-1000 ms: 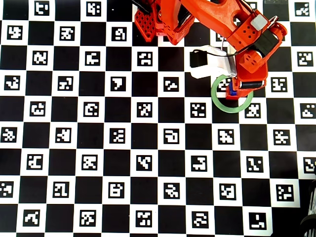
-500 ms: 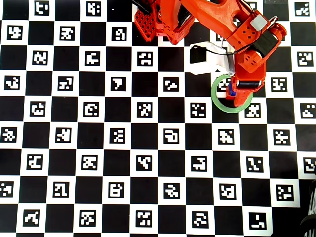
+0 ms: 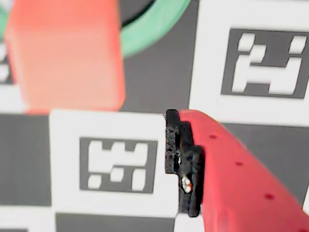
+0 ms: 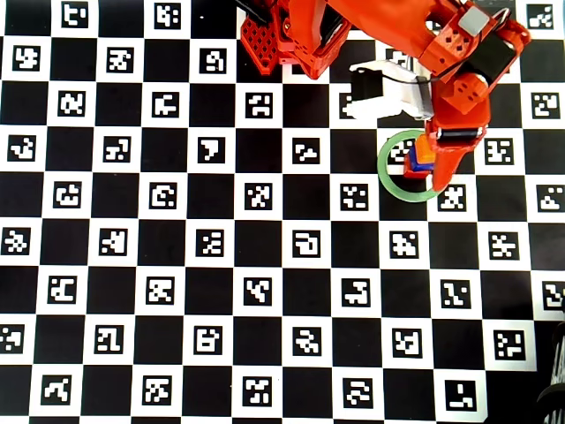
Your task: Grab the red cube then put it in the green circle then put the blue cube on top and finally the orange cube on top
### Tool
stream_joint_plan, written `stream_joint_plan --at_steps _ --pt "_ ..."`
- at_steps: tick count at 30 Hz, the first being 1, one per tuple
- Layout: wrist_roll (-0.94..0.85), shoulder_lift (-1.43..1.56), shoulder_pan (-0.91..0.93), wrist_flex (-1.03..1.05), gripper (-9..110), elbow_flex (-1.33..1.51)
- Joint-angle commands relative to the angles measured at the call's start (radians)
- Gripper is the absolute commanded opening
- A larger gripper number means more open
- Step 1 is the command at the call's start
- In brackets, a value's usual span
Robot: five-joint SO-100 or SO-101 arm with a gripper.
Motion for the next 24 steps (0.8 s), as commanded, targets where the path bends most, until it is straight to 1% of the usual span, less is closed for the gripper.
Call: stream_joint_plan --at_steps 1,3,7,10,13,16,19,24 --pt "-0.009 0.089 0.044 0.098 53 -0.196" --pt "-0.058 0.092 0.075 0.135 53 -0.239" --pt "-0.169 0.133 0.186 0.138 51 -0.245" --pt "-0.285 0.141 0.316 0.137 46 -0.264" --pt "-0.446 0.152 0.451 0.118 40 -0.267" --pt "-0.583 0.199 0.569 0.058 33 -0.232" --pt "-0.696 0.279 0.666 -0.058 25 -0.138" --pt "-0.859 0.364 0.770 -0.209 10 0.029"
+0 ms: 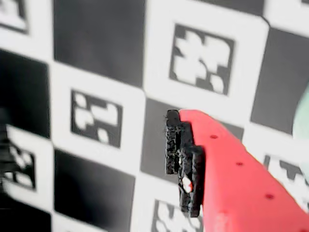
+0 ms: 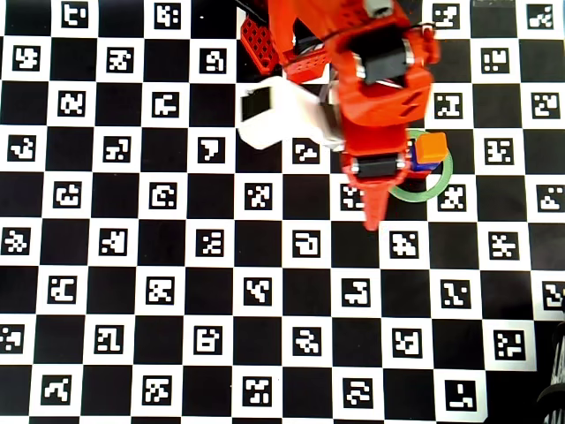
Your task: Grab the red cube then put it in the green circle then put the blue cube on top and finally the orange cube on top
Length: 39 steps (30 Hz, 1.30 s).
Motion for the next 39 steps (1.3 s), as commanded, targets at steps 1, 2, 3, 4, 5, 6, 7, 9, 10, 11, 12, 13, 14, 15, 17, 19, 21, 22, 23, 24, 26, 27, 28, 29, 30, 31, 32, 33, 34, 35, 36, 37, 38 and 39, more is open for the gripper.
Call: stream_joint_plan --at_steps 1,2,3,4,5,6,7,9,10,11,12,13,14,15,17,19,21,22,23,24,26,27,28,29,30,31,32,33,34,35,36,37,38,39 --pt "-0.107 0.103 0.072 -0.130 7 0.080" --pt "-0.127 0.120 0.092 -0.179 3 0.126" --pt "-0.155 0.137 0.107 -0.232 -1 0.172" --pt "-0.190 0.156 0.121 -0.291 -4 0.224" --pt "-0.225 0.179 0.132 -0.350 -6 0.275" --pt "-0.249 0.206 0.143 -0.397 -6 0.325" --pt "-0.267 0.236 0.152 -0.437 -6 0.376" --pt "-0.321 0.301 0.153 -0.511 -6 0.476" --pt "-0.347 0.331 0.153 -0.543 -6 0.526" --pt "-0.376 0.362 0.152 -0.566 -6 0.575" --pt "-0.402 0.391 0.149 -0.581 -6 0.617" --pt "-0.414 0.417 0.147 -0.595 -6 0.657" --pt "-0.434 0.446 0.149 -0.615 -6 0.699" --pt "-0.451 0.476 0.150 -0.627 -6 0.733" --pt "-0.515 0.548 0.152 -0.669 -6 0.819" --pt "-0.626 0.615 0.149 -0.709 -6 0.907" --pt "-0.703 0.669 0.132 -0.703 -6 0.968" --pt "-0.764 0.686 0.120 -0.695 -6 0.994" --pt "-0.824 0.703 0.107 -0.690 -6 1.025" --pt "-0.864 0.719 0.101 -0.689 -6 1.055" --pt "-0.900 0.756 0.098 -0.693 -6 1.118" --pt "-0.923 0.779 0.098 -0.696 -6 1.152" --pt "-0.962 0.805 0.094 -0.703 -6 1.190" --pt "-1.002 0.839 0.091 -0.710 -6 1.236" --pt "-1.032 0.871 0.086 -0.710 -6 1.279" --pt "-1.063 0.904 0.081 -0.709 -6 1.319" --pt "-1.097 0.931 0.080 -0.706 -6 1.361" --pt "-1.146 0.956 0.075 -0.703 -6 1.397" --pt "-1.172 0.980 0.075 -0.699 -6 1.428" --pt "-1.186 0.999 0.074 -0.690 -6 1.453" --pt "-1.198 1.012 0.069 -0.678 -6 1.468" --pt "-1.220 1.023 0.063 -0.661 -6 1.483" --pt "-1.238 1.040 0.057 -0.646 -6 1.502" --pt "-1.256 1.066 0.055 -0.640 -6 1.525"
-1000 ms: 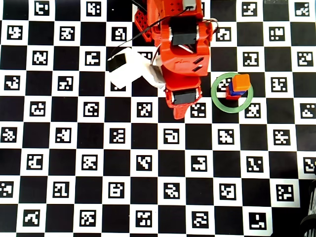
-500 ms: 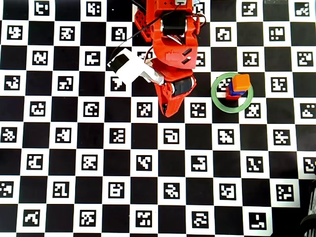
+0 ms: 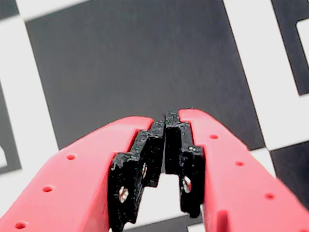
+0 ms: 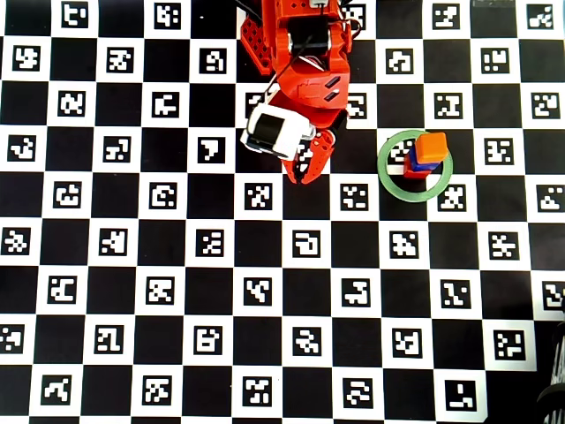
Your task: Grab the red cube then put it in the green circle then put the blue cube on top and finally the orange cube on top
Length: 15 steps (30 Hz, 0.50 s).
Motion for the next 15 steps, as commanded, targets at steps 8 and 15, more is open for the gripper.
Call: stream_joint_plan --at_steps 8,15 --pt "-0.153 0.201 -0.011 0.132 -6 0.124" --pt "-0.227 0.258 0.021 0.235 -6 0.124"
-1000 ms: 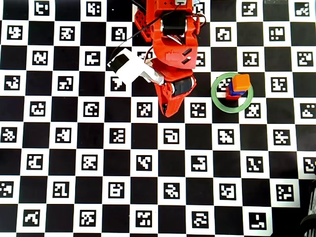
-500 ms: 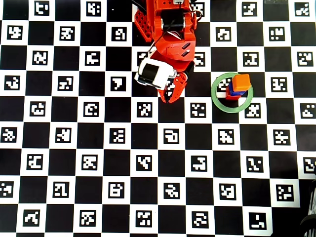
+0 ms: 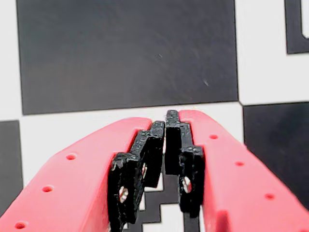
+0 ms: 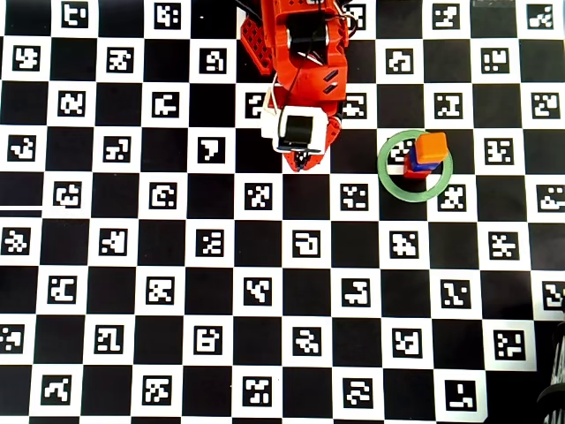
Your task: Grab the red cube then put it in the green circle then put the blue cube on top and finally the orange cube on top
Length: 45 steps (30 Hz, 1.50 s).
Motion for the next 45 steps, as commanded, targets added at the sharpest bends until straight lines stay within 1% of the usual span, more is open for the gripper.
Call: stream_joint_plan --at_steps 1,5,15,18,45 --pt "-0.005 0.029 0.011 0.046 -6 0.037" --pt "0.006 0.075 0.014 0.095 -6 0.038" --pt "-0.129 0.126 0.046 0.278 -6 0.038" --pt "-0.081 0.126 0.060 0.275 -6 0.038" --pt "-0.081 0.126 0.058 0.275 -6 0.038"
